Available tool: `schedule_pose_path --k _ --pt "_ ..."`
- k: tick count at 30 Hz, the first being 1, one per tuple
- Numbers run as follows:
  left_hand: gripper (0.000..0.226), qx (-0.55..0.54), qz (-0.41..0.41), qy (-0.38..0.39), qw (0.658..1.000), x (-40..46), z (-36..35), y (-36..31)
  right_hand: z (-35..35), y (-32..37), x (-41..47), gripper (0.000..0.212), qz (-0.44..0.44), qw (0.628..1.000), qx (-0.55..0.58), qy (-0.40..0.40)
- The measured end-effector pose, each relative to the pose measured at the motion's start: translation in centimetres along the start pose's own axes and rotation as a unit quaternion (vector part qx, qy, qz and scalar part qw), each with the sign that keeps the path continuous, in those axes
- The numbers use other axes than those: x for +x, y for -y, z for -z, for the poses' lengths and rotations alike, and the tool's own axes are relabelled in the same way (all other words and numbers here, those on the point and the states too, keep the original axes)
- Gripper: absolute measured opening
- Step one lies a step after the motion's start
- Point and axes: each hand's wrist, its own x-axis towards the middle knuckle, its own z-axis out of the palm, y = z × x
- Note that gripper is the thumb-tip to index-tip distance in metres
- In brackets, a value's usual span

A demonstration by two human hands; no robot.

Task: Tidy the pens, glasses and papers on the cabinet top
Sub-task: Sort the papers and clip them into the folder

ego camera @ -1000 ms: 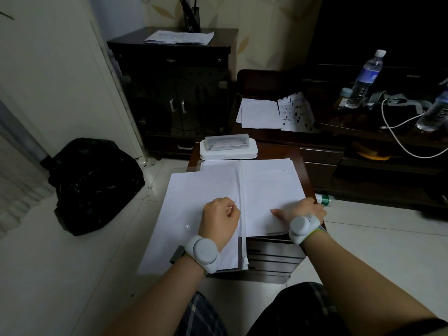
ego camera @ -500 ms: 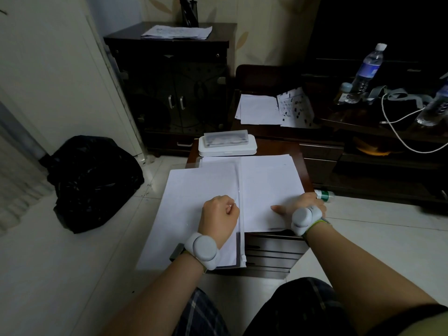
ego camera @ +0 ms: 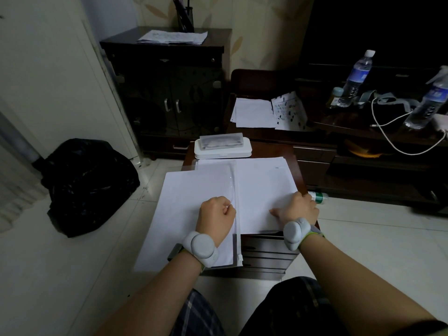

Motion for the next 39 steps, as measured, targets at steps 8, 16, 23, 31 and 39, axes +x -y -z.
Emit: schedule_pose_path --k 8,16,23,31,39 --pt "0.014 0.006 0.002 0.000 1.000 0.0 0.0 -0.1 1.2 -0.4 -1.5 0.054 -0.084 0.949 0.303 -0.037" --pt "0.016 0.004 0.010 0.000 1.000 -0.2 -0.1 -0.4 0.5 0.8 -3.8 0.050 -0.194 0.838 0.507 -0.059" --pt "0.016 0.007 0.019 -0.003 1.000 -0.4 0.1 -0.5 -0.5 2.6 -6.6 0.035 -0.134 0.819 0.558 0.009" --pt "0.017 0.007 0.025 -0.011 1.000 -1.0 0.8 -0.4 -0.9 3.8 -7.1 0.025 -0.056 0.916 0.382 0.104" --pt "0.015 0.013 0.047 -0.026 0.998 -0.7 1.3 -0.4 4.7 2.2 -2.3 0.027 -0.072 0.917 0.373 -0.118"
